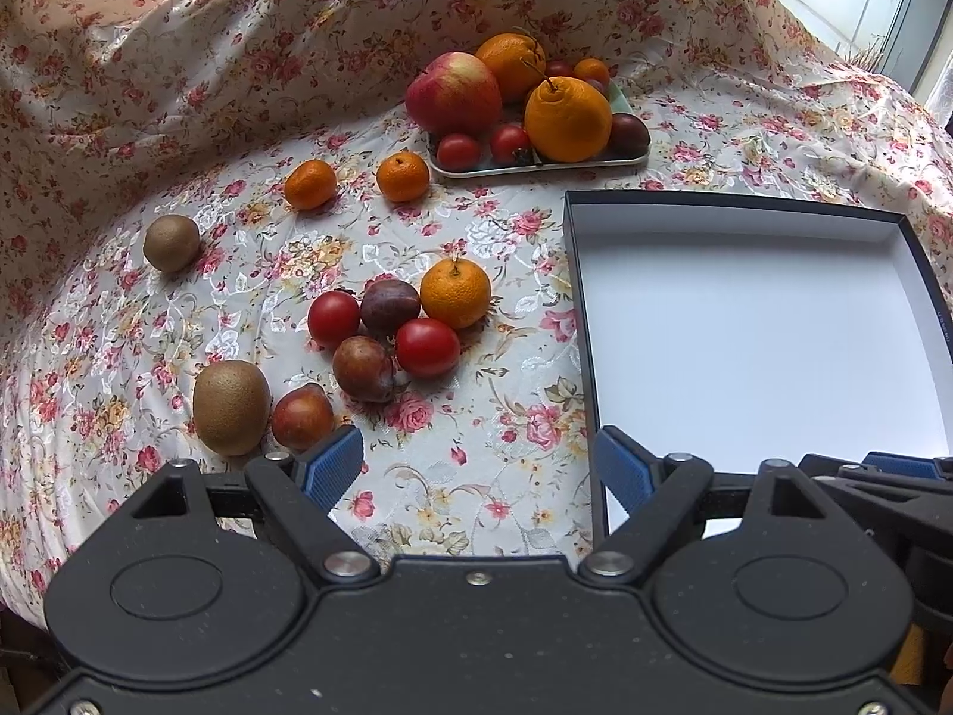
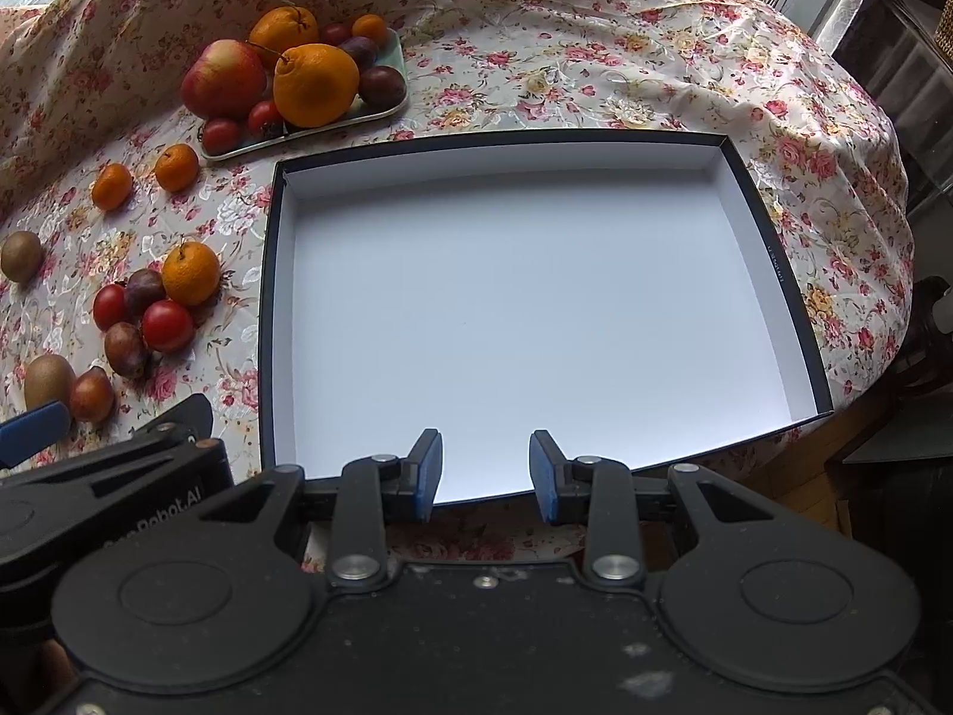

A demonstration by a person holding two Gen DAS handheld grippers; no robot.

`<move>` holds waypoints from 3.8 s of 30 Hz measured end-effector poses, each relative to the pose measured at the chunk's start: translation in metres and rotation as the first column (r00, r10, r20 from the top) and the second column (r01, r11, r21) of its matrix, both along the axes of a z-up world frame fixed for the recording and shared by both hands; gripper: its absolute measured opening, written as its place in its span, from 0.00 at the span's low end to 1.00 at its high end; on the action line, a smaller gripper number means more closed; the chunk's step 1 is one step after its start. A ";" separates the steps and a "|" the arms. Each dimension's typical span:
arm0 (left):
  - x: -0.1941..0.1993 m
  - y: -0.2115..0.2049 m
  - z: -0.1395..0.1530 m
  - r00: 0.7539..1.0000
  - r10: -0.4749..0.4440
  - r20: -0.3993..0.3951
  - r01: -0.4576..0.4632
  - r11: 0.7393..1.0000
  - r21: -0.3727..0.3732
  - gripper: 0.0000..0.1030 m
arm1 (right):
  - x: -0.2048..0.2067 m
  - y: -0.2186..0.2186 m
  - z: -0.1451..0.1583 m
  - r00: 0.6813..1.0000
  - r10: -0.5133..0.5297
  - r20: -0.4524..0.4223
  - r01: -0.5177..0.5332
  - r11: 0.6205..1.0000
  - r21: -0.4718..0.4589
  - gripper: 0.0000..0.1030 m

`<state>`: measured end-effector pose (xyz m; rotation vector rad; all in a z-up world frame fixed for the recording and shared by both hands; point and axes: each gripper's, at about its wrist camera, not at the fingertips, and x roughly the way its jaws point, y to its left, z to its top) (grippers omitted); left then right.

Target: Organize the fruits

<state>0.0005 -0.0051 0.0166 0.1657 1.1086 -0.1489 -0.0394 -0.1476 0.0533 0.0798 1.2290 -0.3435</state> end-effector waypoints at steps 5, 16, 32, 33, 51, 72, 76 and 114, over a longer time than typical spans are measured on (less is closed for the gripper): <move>0.000 -0.001 0.000 1.000 -0.002 -0.003 0.002 1.000 -0.005 0.83 | 0.000 0.000 0.000 1.000 0.000 0.000 0.000 1.000 -0.002 0.33; 0.002 -0.003 -0.002 1.000 -0.001 -0.024 0.000 1.000 -0.020 0.83 | 0.001 -0.003 -0.001 1.000 -0.007 -0.016 0.007 1.000 0.004 0.33; 0.003 -0.006 -0.006 0.999 -0.007 -0.052 0.005 1.000 -0.028 0.83 | 0.000 -0.002 0.000 0.999 -0.011 -0.040 0.011 1.000 0.005 0.33; 0.003 -0.006 -0.006 0.999 -0.006 -0.053 0.005 1.000 -0.029 0.83 | 0.000 -0.002 0.000 0.999 -0.010 -0.032 0.010 1.000 0.002 0.33; 0.012 0.028 -0.005 0.995 0.083 -0.062 -0.086 0.995 -0.047 0.82 | 0.006 0.021 0.001 0.999 0.018 -0.044 -0.017 1.000 0.020 0.33; 0.042 0.167 0.019 0.955 0.296 0.024 -0.294 0.954 -0.059 0.80 | 0.045 0.141 0.002 0.996 0.091 0.009 -0.089 0.941 0.326 0.32; 0.051 0.186 0.026 0.954 0.297 0.036 -0.296 0.955 -0.032 0.80 | 0.058 0.164 -0.003 0.995 0.099 0.024 -0.102 0.953 0.284 0.32; 0.092 0.223 -0.031 0.938 0.267 -0.222 -0.293 0.951 -0.093 0.73 | 0.160 0.177 -0.064 0.984 0.050 -0.169 -0.001 0.961 0.277 0.25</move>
